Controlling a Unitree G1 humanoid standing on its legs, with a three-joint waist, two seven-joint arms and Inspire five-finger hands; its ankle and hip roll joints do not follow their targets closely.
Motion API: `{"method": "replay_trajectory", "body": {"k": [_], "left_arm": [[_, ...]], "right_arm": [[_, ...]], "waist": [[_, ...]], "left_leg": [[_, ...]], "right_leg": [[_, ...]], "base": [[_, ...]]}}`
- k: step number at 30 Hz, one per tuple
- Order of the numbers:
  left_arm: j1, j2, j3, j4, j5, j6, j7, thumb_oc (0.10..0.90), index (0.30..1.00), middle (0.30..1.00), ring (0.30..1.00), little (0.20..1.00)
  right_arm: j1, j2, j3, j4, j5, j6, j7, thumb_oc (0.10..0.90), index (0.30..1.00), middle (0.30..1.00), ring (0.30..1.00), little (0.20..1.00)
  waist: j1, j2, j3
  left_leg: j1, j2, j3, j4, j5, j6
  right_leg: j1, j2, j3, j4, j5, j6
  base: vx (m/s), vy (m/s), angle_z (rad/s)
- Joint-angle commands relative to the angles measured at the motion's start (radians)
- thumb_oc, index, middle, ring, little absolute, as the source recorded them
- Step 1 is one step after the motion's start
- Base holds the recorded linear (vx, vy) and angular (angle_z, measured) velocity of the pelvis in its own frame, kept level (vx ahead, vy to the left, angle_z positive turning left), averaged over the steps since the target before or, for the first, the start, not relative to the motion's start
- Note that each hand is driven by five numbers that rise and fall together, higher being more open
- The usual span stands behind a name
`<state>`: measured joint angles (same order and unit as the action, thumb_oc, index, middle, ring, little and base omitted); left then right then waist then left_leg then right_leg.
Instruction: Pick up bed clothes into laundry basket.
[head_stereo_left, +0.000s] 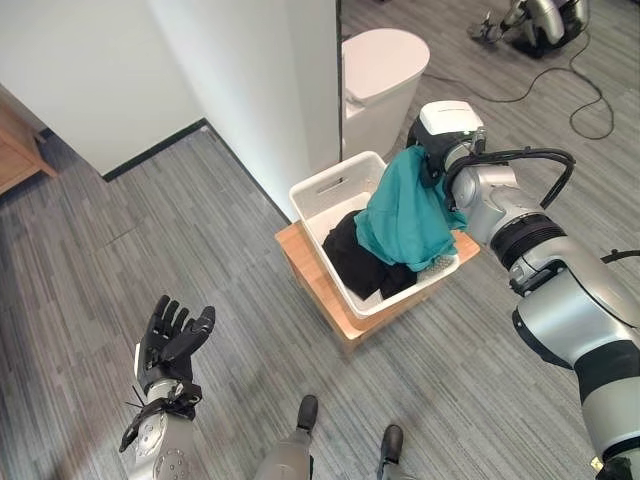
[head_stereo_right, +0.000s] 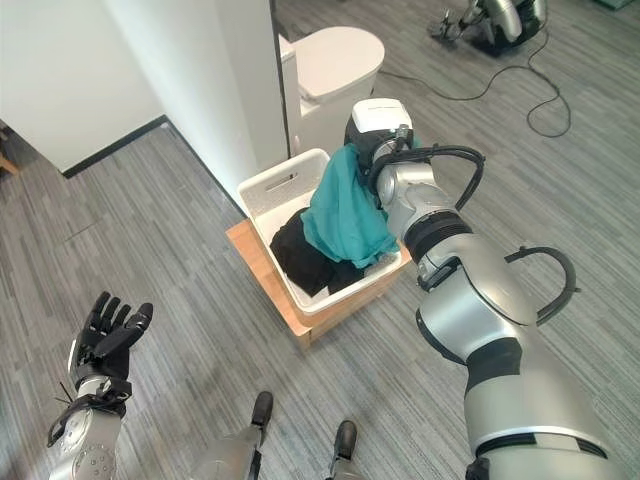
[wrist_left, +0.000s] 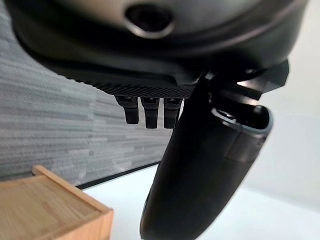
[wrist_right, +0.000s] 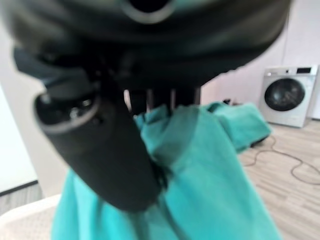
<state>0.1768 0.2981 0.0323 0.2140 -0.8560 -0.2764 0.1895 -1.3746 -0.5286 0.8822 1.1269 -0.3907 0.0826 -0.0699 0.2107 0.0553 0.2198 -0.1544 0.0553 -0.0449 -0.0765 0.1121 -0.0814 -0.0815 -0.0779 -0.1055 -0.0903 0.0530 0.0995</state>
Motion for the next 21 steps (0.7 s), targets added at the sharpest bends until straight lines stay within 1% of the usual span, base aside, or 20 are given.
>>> {"method": "replay_trajectory", "body": {"k": [1,2,3,4,6,7,9,11,13,15,17,18,19,21], "left_arm": [[-0.048,0.104,0.024,-0.167,0.078,-0.076,-0.006,0.8,0.9,0.9,0.9,0.9],[-0.047,0.105,0.024,-0.167,0.078,-0.076,-0.006,0.8,0.9,0.9,0.9,0.9],[-0.05,0.118,0.015,-0.167,0.093,-0.067,-0.006,0.8,0.9,0.9,0.9,0.9],[-0.05,0.118,0.014,-0.167,0.093,-0.067,-0.006,0.8,0.9,0.9,0.9,0.9],[-0.039,0.12,0.017,-0.189,0.088,-0.067,-0.015,0.8,0.9,0.9,0.9,0.9],[-0.038,0.12,0.017,-0.19,0.089,-0.067,-0.014,0.8,0.9,0.9,0.9,0.9],[-0.023,0.1,0.012,-0.195,0.086,-0.066,-0.007,0.8,0.9,0.9,0.9,0.9],[-0.024,0.091,0.008,-0.187,0.081,-0.068,0.001,0.8,0.9,0.9,0.9,0.9],[-0.04,0.091,-0.012,-0.181,0.092,-0.064,0.002,0.8,0.9,0.9,0.9,0.9],[-0.048,0.088,-0.02,-0.177,0.097,-0.065,0.005,0.8,0.9,0.9,0.9,0.9],[-0.066,0.085,-0.027,-0.167,0.1,-0.066,0.01,0.8,0.9,0.9,0.9,0.9],[-0.066,0.085,-0.027,-0.167,0.1,-0.066,0.01,0.8,0.9,0.9,0.9,0.9],[-0.086,0.075,-0.043,-0.152,0.101,-0.064,0.018,0.8,0.9,0.9,0.9,0.9],[-0.101,0.068,-0.051,-0.14,0.096,-0.066,0.025,0.8,0.9,0.9,0.9,0.9]], "right_arm": [[-0.232,-0.007,0.038,-0.008,0.026,-0.009,-0.074,0.4,0.3,0.3,0.3,0.3],[-0.231,-0.008,0.037,-0.008,0.026,-0.009,-0.074,0.4,0.3,0.3,0.3,0.3],[-0.21,-0.024,0.033,-0.005,0.03,-0.015,-0.069,0.4,0.3,0.3,0.3,0.3],[-0.209,-0.025,0.033,-0.005,0.03,-0.016,-0.069,0.4,0.3,0.3,0.3,0.3],[-0.202,-0.049,0.051,0.066,-0.002,-0.006,-0.06,0.4,0.3,0.3,0.3,0.3],[-0.201,-0.049,0.051,0.067,-0.002,-0.006,-0.06,0.4,0.3,0.3,0.3,0.3],[-0.185,-0.033,0.008,0.106,0.022,0.001,-0.07,0.4,0.3,0.3,0.3,0.3],[-0.176,-0.023,-0.002,0.102,0.03,-0.001,-0.072,0.4,0.3,0.3,0.3,0.3],[-0.174,0.004,0.008,0.076,0.022,-0.006,-0.069,0.4,0.3,0.3,0.3,0.3],[-0.168,0.014,0.004,0.065,0.024,-0.007,-0.07,0.4,0.3,0.3,0.3,0.3],[-0.149,0.038,-0.028,0.032,0.068,-0.008,-0.077,0.4,0.3,0.3,0.3,0.3],[-0.148,0.038,-0.028,0.032,0.068,-0.008,-0.077,0.4,0.3,0.3,0.3,0.3],[-0.104,0.092,-0.089,-0.007,0.156,-0.011,-0.083,0.4,0.3,0.3,0.3,0.3],[-0.061,0.154,-0.117,-0.02,0.207,-0.017,-0.084,0.4,0.3,0.3,0.3,0.3]], "waist": [[0.024,-0.083,0.02],[0.024,-0.083,0.019],[0.034,-0.072,0.02],[0.034,-0.072,0.018],[0.046,-0.064,0.011],[0.046,-0.064,0.01],[0.056,-0.053,0.014],[0.055,-0.05,0.013],[0.052,-0.042,0.009],[0.049,-0.04,0.007],[0.043,-0.037,0.006],[0.043,-0.038,0.006],[0.034,-0.036,0.004],[0.025,-0.036,0.007]], "left_leg": [[-0.003,-0.059,0.001,-0.011,-0.024,-0.016],[-0.004,-0.059,0.0,-0.011,-0.024,-0.016],[-0.019,-0.065,-0.011,-0.011,-0.021,-0.017],[-0.021,-0.065,-0.012,-0.011,-0.02,-0.017],[-0.036,-0.069,-0.021,-0.011,-0.019,-0.02],[-0.036,-0.069,-0.022,-0.011,-0.019,-0.02],[-0.04,-0.071,-0.031,-0.011,-0.015,-0.019],[-0.04,-0.074,-0.033,-0.011,-0.015,-0.019],[-0.038,-0.078,-0.036,-0.011,-0.017,-0.017],[-0.036,-0.079,-0.036,-0.011,-0.018,-0.016],[-0.034,-0.08,-0.034,-0.011,-0.02,-0.014],[-0.034,-0.08,-0.034,-0.011,-0.02,-0.014],[-0.03,-0.08,-0.029,-0.011,-0.024,-0.011],[-0.023,-0.08,-0.022,-0.011,-0.028,-0.008]], "right_leg": [[0.101,-0.045,0.046,0.003,-0.087,0.021],[0.101,-0.045,0.045,0.003,-0.087,0.021],[0.093,-0.044,0.039,0.003,-0.088,0.023],[0.092,-0.044,0.038,0.003,-0.088,0.023],[0.086,-0.045,0.028,0.003,-0.095,0.023],[0.086,-0.045,0.028,0.003,-0.095,0.023],[0.087,-0.048,0.025,0.003,-0.094,0.025],[0.089,-0.051,0.023,0.003,-0.096,0.027],[0.095,-0.054,0.023,0.003,-0.1,0.029],[0.098,-0.055,0.023,0.003,-0.102,0.03],[0.1,-0.057,0.026,0.003,-0.102,0.031],[0.1,-0.057,0.026,0.003,-0.102,0.031],[0.1,-0.06,0.035,0.003,-0.101,0.031],[0.103,-0.062,0.04,0.003,-0.101,0.03]], "base": [[0.03,-0.022,0.09],[0.05,-0.047,0.1],[0.02,-0.025,0.11],[0.05,-0.036,0.13],[0.05,-0.013,0.17],[0.04,-0.012,0.19],[0.03,-0.016,0.12],[0.02,-0.004,0.05],[0.03,0.006,0.02],[0.02,0.01,0.07],[0.01,0.01,0.08],[0.0,0.0,0.0],[0.0,0.0,0.0],[-0.01,0.033,-0.06]]}}
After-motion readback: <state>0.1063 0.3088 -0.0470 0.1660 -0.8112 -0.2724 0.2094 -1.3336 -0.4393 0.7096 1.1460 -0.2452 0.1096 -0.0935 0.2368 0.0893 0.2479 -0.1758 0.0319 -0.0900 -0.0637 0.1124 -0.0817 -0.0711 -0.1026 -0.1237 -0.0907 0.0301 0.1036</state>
